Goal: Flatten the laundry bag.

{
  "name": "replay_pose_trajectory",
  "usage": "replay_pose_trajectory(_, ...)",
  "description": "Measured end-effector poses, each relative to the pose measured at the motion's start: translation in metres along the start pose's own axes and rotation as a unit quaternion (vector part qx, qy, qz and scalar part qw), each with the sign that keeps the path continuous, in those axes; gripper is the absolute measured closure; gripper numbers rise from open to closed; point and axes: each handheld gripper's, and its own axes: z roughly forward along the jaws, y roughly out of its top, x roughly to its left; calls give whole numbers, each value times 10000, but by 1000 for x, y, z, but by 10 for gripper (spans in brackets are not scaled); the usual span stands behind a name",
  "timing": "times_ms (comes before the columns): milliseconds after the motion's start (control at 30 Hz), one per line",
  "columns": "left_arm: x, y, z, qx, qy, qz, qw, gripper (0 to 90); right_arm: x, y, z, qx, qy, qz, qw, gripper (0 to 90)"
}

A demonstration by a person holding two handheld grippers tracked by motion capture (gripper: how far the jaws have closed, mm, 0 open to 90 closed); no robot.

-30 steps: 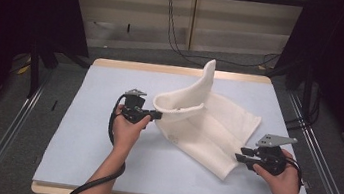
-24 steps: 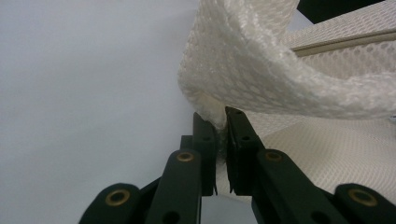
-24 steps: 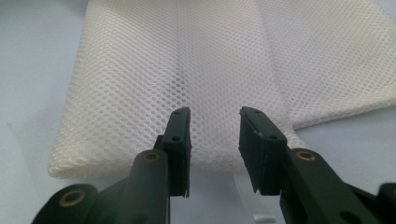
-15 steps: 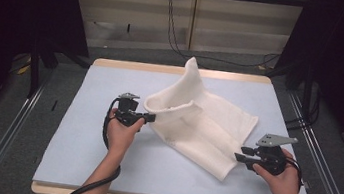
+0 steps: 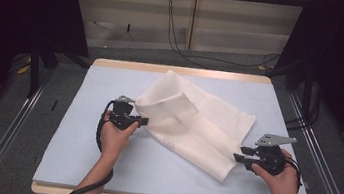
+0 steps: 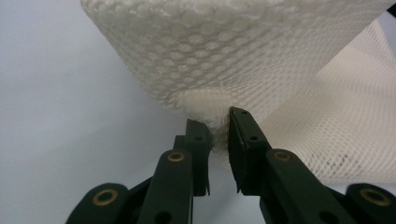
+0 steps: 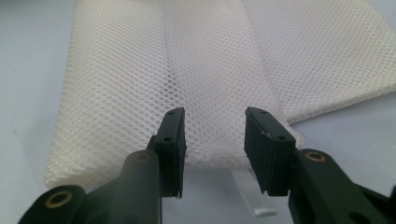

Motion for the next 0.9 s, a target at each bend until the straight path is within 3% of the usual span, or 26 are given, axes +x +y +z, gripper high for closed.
replay_pose_trajectory(133,2,-2,-2,75,96,128,9998,747,1,0,1,32,11,20,10000,585)
replay_pose_trajectory(200,3,-2,-4,29,257,133,9996,660,1,0,1,34,8,28,10000,584)
replay_pose_trajectory(267,3,-3,-4,-26,246,36,9997,605,1,0,0,35,-21,30,10000,586)
replay_pose_trajectory(300,6,-3,-6,42,242,94,9997,605,1,0,0,35,-21,30,10000,586)
replay_pose_trajectory(367,10,-5,-10,51,421,129,9990,516,1,0,0,29,-23,12,10000,584)
replay_pose_trajectory(533,16,-6,-17,-21,574,96,9983,375,-1,0,-2,10,-18,87,10000,580)
replay_pose_trajectory(567,18,-6,-18,70,607,168,9980,350,-2,0,-3,5,-45,102,9999,578)
replay_pose_trajectory(600,18,-6,-17,29,602,111,9981,335,-2,0,-4,-1,-44,133,9999,578)
replay_pose_trajectory(700,21,-5,-19,100,661,298,9973,308,-3,0,-8,2,-114,164,9998,573)
replay_pose_trajectory(800,21,-3,-20,79,608,267,9978,280,-4,1,-10,8,-119,213,9997,559)
replay_pose_trajectory(900,21,2,-19,183,588,390,9973,251,-4,0,-8,-15,-98,291,9995,557)
